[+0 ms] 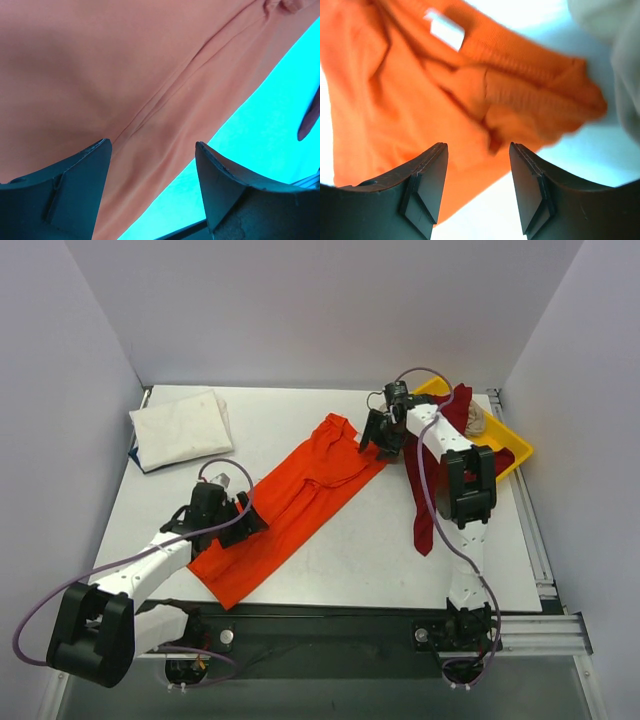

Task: Fold and stack the t-shirts
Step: Rotate the tshirt 90 degrees

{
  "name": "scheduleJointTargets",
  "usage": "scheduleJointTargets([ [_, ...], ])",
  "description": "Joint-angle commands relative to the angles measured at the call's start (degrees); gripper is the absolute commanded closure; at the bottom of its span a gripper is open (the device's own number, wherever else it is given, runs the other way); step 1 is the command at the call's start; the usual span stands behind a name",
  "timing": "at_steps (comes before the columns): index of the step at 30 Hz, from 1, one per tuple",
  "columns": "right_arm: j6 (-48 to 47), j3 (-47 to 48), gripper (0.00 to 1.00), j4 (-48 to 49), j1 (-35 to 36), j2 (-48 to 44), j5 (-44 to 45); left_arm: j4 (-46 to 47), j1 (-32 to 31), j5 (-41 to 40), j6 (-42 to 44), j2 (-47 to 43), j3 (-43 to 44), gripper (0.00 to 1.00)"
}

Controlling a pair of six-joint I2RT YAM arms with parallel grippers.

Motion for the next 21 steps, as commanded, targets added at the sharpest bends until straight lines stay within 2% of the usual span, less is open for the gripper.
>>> scheduleJointTargets([
  [1, -1.21, -3.58, 0.47, -1.46, 0.59, -10.15, -0.54, -2.17, -0.26, -1.77, 0.58, -0.35, 1.09, 0.22],
  [8, -0.16, -8.87, 0.47, -1.28, 2.61, -10.53, -1.42, -0.58, -0.52, -2.03, 0.31, 2.81, 0.21, 0.21],
  [21, 2.30, -5.98, 0.48, -1.54, 2.35, -0.60, 1.57, 0.12, -2.81, -1.69, -2.85, 8.97, 2.41, 0.21],
])
